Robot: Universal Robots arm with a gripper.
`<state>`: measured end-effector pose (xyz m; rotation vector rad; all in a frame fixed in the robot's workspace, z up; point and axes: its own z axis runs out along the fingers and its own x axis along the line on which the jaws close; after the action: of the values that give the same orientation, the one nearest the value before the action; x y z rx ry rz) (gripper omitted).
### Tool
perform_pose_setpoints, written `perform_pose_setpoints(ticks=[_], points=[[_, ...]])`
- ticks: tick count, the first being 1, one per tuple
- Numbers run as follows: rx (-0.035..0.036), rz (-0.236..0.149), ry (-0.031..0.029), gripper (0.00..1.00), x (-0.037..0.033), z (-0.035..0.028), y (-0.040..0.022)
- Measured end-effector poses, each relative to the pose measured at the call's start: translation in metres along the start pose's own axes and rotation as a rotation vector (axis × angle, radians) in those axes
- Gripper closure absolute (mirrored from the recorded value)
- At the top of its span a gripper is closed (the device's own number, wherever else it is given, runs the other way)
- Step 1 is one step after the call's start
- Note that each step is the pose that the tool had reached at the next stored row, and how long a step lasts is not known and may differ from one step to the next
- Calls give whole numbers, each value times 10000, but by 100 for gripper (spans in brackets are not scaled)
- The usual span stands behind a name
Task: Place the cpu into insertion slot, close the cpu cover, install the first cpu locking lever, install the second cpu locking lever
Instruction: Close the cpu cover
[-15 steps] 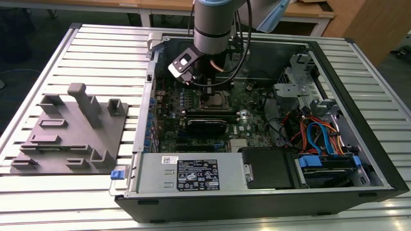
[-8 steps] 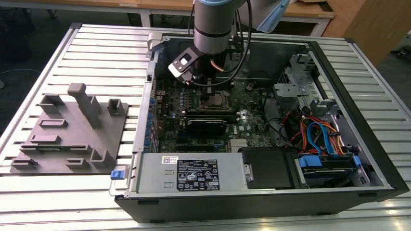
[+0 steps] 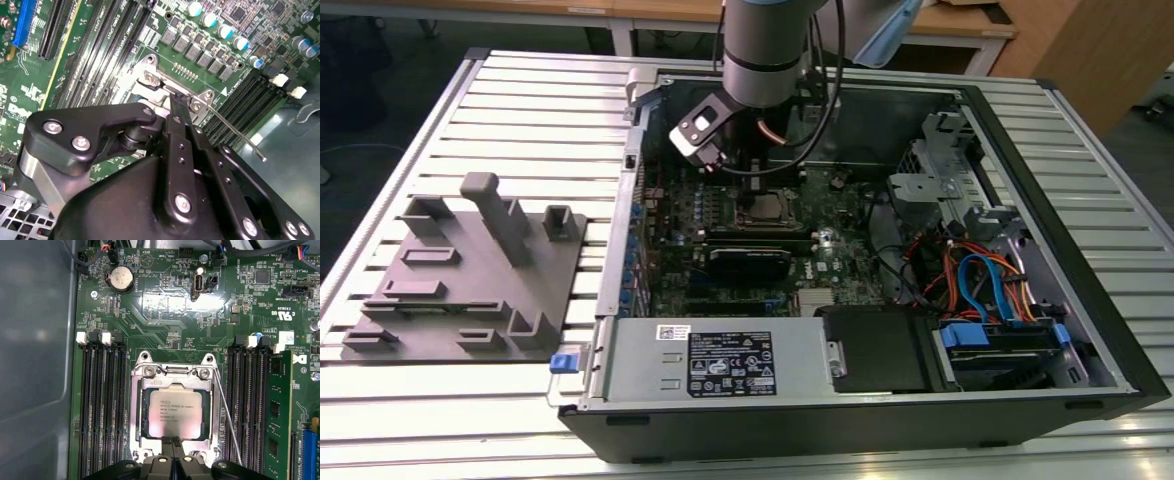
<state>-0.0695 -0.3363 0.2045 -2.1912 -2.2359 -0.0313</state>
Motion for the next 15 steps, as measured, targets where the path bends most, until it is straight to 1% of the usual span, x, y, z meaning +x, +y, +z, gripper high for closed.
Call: perform_pose_setpoints(ticks=[3, 7, 10, 12, 15], points=[[1, -1, 0, 90, -1, 6, -3], [7, 1, 19, 90, -1, 43, -5], [10, 0, 19, 90, -2, 47, -5], [8, 0, 39, 90, -2, 55, -5], [10, 1, 47, 90, -2, 57, -5]])
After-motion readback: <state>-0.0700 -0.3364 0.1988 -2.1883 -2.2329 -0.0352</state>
